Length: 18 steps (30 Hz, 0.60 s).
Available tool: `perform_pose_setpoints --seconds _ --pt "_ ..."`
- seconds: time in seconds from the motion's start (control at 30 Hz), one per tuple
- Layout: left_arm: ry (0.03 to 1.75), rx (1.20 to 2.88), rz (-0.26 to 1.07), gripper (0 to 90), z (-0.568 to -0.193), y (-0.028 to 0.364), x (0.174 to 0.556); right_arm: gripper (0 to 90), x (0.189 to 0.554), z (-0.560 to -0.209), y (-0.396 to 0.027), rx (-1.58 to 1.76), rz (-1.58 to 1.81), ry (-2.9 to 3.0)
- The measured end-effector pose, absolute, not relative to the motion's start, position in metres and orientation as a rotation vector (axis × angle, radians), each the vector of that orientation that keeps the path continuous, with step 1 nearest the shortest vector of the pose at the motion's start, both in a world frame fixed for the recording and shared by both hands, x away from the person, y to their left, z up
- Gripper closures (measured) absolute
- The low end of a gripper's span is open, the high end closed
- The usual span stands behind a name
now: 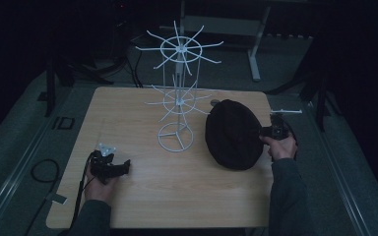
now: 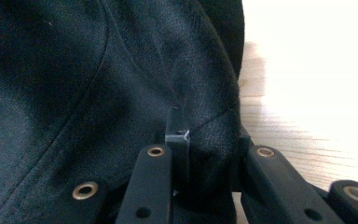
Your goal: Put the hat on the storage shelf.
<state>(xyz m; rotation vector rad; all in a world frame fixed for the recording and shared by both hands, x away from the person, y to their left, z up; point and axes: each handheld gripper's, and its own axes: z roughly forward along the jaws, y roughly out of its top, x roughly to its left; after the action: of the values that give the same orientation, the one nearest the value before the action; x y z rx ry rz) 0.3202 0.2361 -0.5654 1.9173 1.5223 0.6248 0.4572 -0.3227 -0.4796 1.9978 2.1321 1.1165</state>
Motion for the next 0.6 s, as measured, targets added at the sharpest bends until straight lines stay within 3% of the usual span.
perform_pose_setpoints --seconds 0.6 --pt "1.522 1.917 0.624 14.6 -0.565 0.236 0.320 77.9 0.461 -0.457 -0.332 2.036 1.260 2.050"
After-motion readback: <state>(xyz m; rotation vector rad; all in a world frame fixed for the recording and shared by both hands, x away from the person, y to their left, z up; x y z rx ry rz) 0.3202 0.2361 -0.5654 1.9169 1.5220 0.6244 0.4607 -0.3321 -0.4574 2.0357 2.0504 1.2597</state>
